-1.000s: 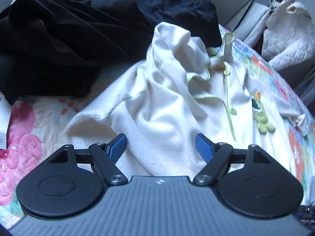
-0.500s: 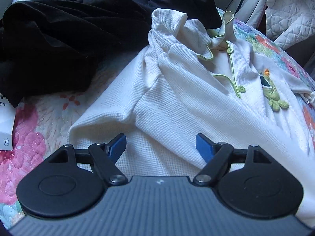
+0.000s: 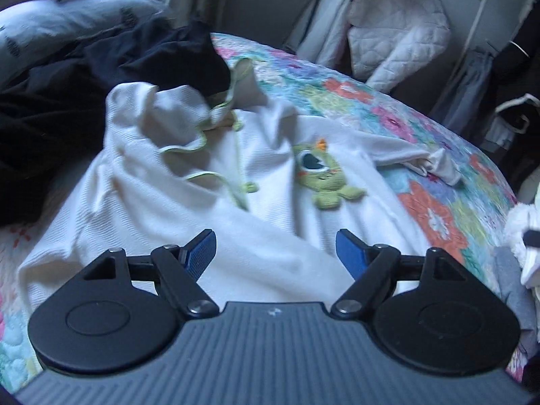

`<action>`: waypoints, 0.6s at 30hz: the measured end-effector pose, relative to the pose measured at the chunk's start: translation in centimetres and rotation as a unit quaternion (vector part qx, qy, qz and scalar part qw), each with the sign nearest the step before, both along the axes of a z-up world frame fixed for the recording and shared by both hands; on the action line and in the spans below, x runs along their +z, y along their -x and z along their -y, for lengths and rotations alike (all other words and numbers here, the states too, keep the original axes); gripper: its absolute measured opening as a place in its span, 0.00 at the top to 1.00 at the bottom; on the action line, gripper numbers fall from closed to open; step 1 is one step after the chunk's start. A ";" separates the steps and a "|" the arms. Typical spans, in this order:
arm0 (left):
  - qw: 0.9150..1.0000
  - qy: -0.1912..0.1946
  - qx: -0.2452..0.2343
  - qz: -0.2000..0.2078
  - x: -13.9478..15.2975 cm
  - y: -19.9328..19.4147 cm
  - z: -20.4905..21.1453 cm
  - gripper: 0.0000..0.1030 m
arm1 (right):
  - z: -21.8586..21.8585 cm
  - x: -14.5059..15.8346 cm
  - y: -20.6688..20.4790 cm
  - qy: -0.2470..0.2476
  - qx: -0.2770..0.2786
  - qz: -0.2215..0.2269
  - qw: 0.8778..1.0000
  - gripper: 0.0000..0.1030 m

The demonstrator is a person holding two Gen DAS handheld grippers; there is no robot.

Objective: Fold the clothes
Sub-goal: 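Grasp the other sleeve cuff with the right gripper and pull it across the front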

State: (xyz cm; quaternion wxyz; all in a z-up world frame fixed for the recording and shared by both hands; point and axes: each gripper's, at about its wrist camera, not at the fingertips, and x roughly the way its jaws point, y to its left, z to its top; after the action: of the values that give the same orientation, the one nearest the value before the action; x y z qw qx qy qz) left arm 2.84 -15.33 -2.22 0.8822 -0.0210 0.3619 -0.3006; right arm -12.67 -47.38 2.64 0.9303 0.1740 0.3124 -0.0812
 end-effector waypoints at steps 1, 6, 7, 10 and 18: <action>1.000 -0.004 -0.011 0.005 0.1 0.1 1.4 0.24 | 1.1 -0.2 -1.8 -0.015 -0.031 0.006 0.999 0.39; 0.999 -0.005 -0.028 -0.016 -0.2 -1.7 7.3 0.20 | 9.0 -2.6 -9.5 -0.118 -0.140 -0.014 0.983 0.39; 0.999 0.001 -0.024 -0.033 -0.7 -2.7 8.1 0.20 | 10.6 -3.1 -10.5 -0.135 -0.159 -0.020 0.978 0.39; 0.997 0.015 -0.015 -0.074 -2.2 -5.3 10.6 0.20 | 15.1 -4.5 -12.6 -0.166 -0.215 -0.028 0.962 0.39; 0.996 0.023 -0.045 -0.072 -3.9 -9.5 18.9 0.20 | 21.6 -7.2 -14.7 -0.155 -0.275 -0.057 0.947 0.39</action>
State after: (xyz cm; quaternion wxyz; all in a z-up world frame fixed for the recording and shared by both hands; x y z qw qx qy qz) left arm 12.39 -34.26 -6.12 0.8386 -0.0467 0.4178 -0.3464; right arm 2.07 -69.02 -4.60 0.8140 0.3904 0.3141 -0.2939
